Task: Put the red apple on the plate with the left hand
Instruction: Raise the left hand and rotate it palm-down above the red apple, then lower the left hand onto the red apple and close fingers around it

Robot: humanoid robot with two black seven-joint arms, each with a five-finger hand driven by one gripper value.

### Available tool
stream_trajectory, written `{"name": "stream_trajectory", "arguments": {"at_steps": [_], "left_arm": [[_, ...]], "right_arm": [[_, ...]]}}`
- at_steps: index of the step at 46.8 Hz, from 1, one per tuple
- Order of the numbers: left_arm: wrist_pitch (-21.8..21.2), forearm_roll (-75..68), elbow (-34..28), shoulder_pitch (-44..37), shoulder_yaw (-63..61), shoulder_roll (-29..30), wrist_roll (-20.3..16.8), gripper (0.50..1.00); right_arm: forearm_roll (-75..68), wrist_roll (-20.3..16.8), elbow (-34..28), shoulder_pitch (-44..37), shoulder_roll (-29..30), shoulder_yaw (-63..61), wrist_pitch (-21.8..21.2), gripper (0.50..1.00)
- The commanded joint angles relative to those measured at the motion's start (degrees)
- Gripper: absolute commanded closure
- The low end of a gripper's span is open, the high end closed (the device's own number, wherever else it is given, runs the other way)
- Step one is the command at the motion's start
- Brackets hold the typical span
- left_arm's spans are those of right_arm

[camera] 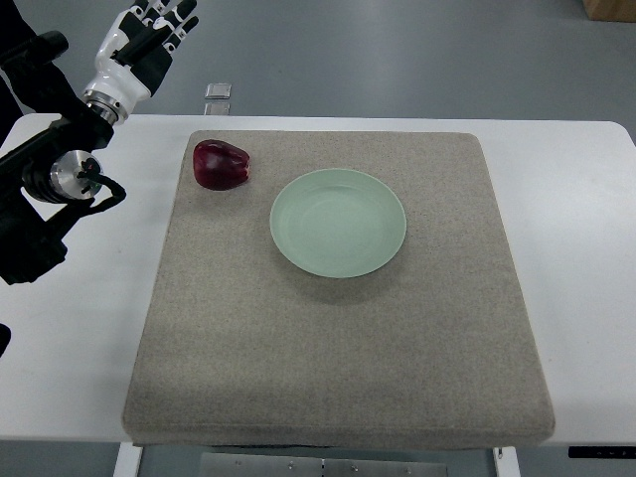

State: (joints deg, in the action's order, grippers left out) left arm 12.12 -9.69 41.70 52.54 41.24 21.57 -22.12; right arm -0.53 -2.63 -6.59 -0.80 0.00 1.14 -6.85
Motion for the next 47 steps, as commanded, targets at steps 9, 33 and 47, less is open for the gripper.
{"name": "stream_trajectory", "arguments": {"at_steps": [9,33,47], "left_arm": [[-2.19,-10.79,5.24,1.42,-2.74,4.26,-0.73,0.5],[-6.4,-13.16,4.36,16.62,-37.1,8.14,0.32,0.5],[-10.54,-30.73,4.36,18.12,-41.68,8.05,7.79,0.5]], "right_arm": [[0.0,0.0,0.0,-0.08,0.0,0.0,0.0,0.57],[0.0,0.0,0.0,0.0,0.0,0.0,0.0,0.57],[0.0,0.0,0.0,0.0,0.0,0.0,0.0,0.57]]}}
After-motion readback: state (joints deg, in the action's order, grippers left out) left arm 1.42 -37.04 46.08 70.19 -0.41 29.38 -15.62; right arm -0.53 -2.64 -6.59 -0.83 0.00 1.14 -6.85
